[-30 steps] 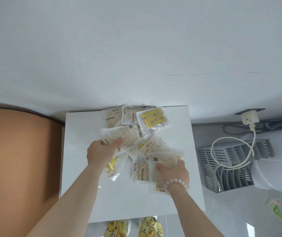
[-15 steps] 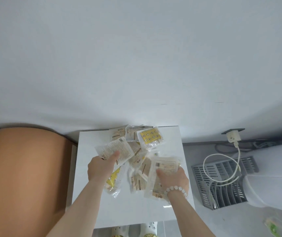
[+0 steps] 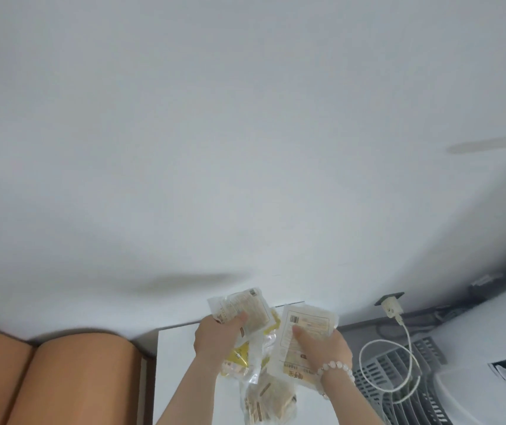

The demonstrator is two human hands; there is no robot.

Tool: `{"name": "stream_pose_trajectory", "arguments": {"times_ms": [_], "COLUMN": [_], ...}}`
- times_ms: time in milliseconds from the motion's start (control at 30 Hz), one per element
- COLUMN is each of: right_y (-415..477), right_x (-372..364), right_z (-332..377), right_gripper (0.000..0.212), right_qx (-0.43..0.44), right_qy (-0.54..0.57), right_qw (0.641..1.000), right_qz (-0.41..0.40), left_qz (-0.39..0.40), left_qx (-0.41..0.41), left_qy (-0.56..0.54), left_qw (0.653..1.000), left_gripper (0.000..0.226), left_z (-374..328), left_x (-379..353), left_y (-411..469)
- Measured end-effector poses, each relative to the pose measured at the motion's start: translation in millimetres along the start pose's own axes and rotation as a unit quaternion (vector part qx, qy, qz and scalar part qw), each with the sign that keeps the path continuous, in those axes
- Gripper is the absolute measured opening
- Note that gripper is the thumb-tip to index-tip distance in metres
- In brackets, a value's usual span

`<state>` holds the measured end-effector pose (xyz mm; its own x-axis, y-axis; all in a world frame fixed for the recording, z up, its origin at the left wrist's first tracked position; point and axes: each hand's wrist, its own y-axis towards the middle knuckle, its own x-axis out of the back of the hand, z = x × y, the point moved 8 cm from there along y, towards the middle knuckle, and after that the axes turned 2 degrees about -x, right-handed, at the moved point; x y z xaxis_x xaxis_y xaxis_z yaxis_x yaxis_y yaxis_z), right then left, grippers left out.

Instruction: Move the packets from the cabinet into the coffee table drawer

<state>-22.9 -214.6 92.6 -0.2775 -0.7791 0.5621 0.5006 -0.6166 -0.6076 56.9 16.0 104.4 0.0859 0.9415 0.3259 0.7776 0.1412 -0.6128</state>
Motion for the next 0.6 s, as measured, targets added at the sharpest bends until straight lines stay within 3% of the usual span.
{"name": "stream_pose_trajectory", "arguments": {"times_ms": [367,600], "right_y": [-33,-67], "right_x": [113,201], "right_z": [26,-43], "right_gripper": [0.049,0.037], "right_qx": [0.017,-0.037], "right_qy": [0.121,0.207], "right_qw": [0.990,0.967], "right_qz": [-0.065,-0.143], "left_qz": [0.206,0.331], "left_qx": [-0.064,-0.091], "left_qy": [0.007,0.048], "left_qw": [0.976,0.938], "left_gripper": [0.022,0.022], "left_z": [-94,-110], "left_x": [-71,-170], "left_y": [-59,-128]}}
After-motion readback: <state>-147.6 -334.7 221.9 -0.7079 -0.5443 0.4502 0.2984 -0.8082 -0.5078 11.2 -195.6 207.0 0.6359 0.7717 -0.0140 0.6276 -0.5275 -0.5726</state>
